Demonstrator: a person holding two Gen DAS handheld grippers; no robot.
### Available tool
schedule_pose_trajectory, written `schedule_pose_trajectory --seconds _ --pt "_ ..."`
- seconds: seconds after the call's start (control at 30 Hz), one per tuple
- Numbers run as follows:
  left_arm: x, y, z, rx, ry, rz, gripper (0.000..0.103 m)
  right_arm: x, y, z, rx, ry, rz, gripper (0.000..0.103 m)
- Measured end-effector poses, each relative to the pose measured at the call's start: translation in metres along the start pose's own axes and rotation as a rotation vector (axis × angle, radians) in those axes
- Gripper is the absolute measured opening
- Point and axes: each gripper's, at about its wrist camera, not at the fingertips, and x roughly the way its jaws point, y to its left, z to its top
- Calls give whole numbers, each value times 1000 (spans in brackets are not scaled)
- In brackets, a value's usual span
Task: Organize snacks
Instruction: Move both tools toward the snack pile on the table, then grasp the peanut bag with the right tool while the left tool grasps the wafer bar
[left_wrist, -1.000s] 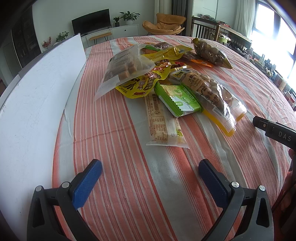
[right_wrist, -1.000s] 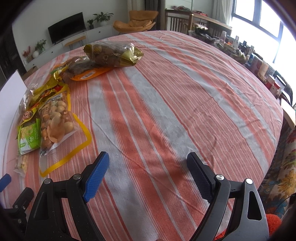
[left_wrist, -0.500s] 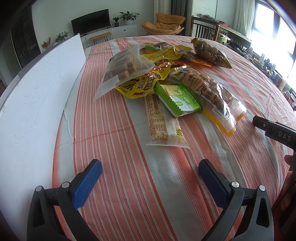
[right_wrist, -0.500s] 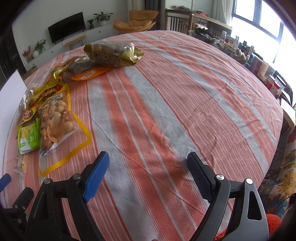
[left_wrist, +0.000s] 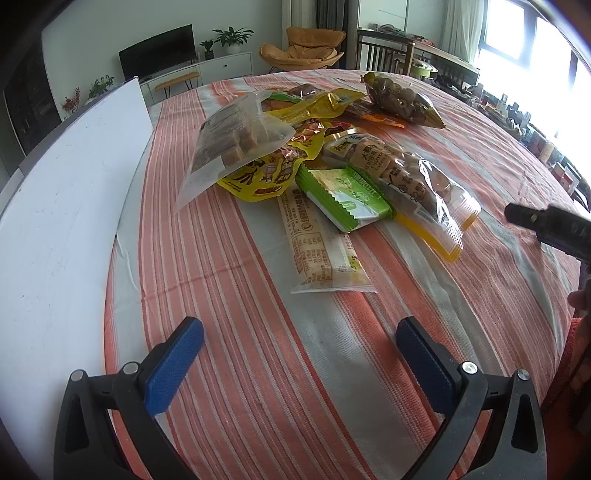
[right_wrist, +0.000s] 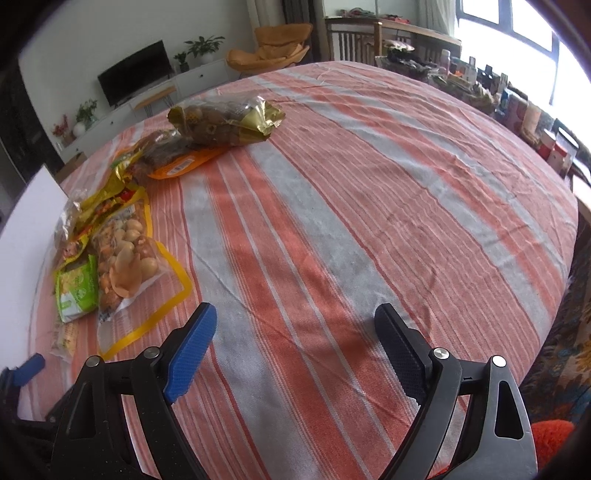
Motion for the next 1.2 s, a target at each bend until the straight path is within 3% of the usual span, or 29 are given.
schedule_pose_trajectory --seconds 0.13,0.27,0.4,0.5,0.57,0.6,0.67,0.73,0.83,0.93,1.0,1.1,1.17,1.2 --pt "0 0 0 -3 -5 0 103 -13 -4 10 48 -49 120 90" --pt "0 0 0 -2 -6 0 103 0 44 36 -129 49 290 90" --pt "0 -1 -1 -2 -6 -2 103 33 110 51 -371 152 286 88" --pt "-1 0 -1 0 -8 -7 103 60 143 49 -473 233 267 87" --pt "-1 0 -1 2 -9 -10 103 62 145 49 -451 225 245 74" --pt "-1 0 0 2 -9 -10 103 60 142 49 -424 228 240 63" --pt "-1 0 -1 2 -9 -12 103 53 128 47 -368 241 249 63" --pt "-1 1 0 3 -2 -15 103 42 107 36 -314 223 176 63" --pt "-3 10 6 -60 22 -25 102 22 75 16 -232 113 90 65" --pt "-7 23 28 -150 3 -85 101 7 47 -7 -149 -5 108 67" --pt "-1 20 48 -129 32 -83 98 2 45 -7 -135 -11 97 68" --pt "12 1 62 -7 87 -45 84 5 47 -3 -137 -11 100 69" --pt "19 -11 61 75 107 -14 65 2 44 -4 -124 -12 115 69" --pt "18 -14 58 96 96 -16 60 1 42 -3 -113 -13 127 69"
